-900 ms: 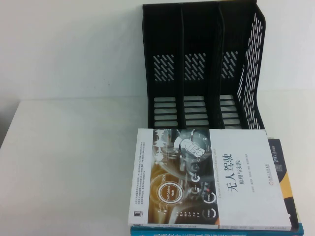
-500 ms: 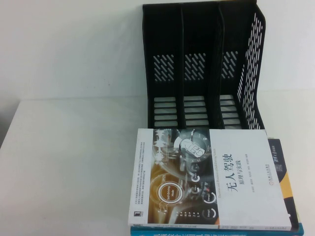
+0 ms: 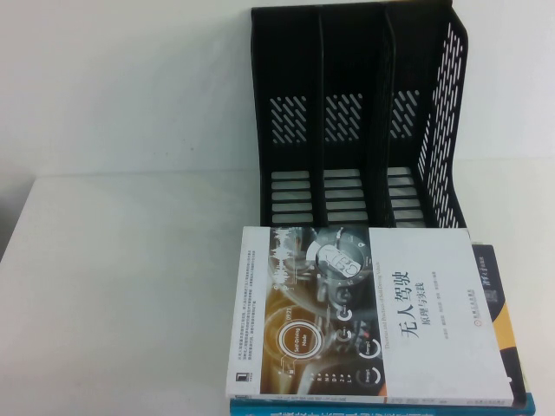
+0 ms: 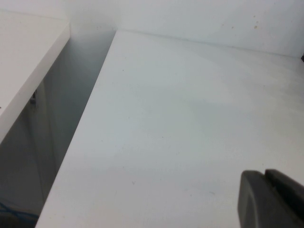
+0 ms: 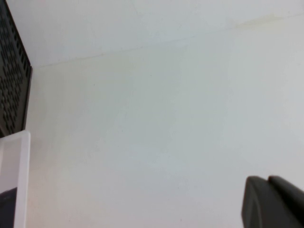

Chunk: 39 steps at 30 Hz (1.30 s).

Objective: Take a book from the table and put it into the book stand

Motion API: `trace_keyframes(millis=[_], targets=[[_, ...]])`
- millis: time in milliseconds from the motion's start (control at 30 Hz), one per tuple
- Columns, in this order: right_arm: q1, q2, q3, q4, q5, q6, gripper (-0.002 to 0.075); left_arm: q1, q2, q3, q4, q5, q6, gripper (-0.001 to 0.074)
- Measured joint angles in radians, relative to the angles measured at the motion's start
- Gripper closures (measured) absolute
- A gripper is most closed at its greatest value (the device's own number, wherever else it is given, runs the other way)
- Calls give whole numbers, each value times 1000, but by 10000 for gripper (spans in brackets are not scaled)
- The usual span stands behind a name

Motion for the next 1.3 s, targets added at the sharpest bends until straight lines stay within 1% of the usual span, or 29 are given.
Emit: trace_keyframes(millis=[433, 533, 700, 833, 933, 1200, 1300], targets=[[0, 0, 0, 2, -14, 0, 729, 0, 0, 0, 1, -16, 0, 738], [0, 0, 2, 2, -85, 0, 729, 0, 0, 6, 1, -77, 0, 738], [0, 0, 2, 2, -318, 0, 729, 0, 0, 6, 4, -256, -28, 738], [0, 0, 2, 2, -457, 15, 729, 0, 0, 6, 2, -294, -102, 738], [0, 0, 2, 2, -494, 16, 729, 0, 0, 6, 2, -294, -116, 738], [0, 0, 2, 2, -507, 19, 729, 0, 0, 6, 4, -294, -126, 738], [0, 0, 2, 2, -547, 10, 729, 0, 0, 6, 11, -312, -128, 738]])
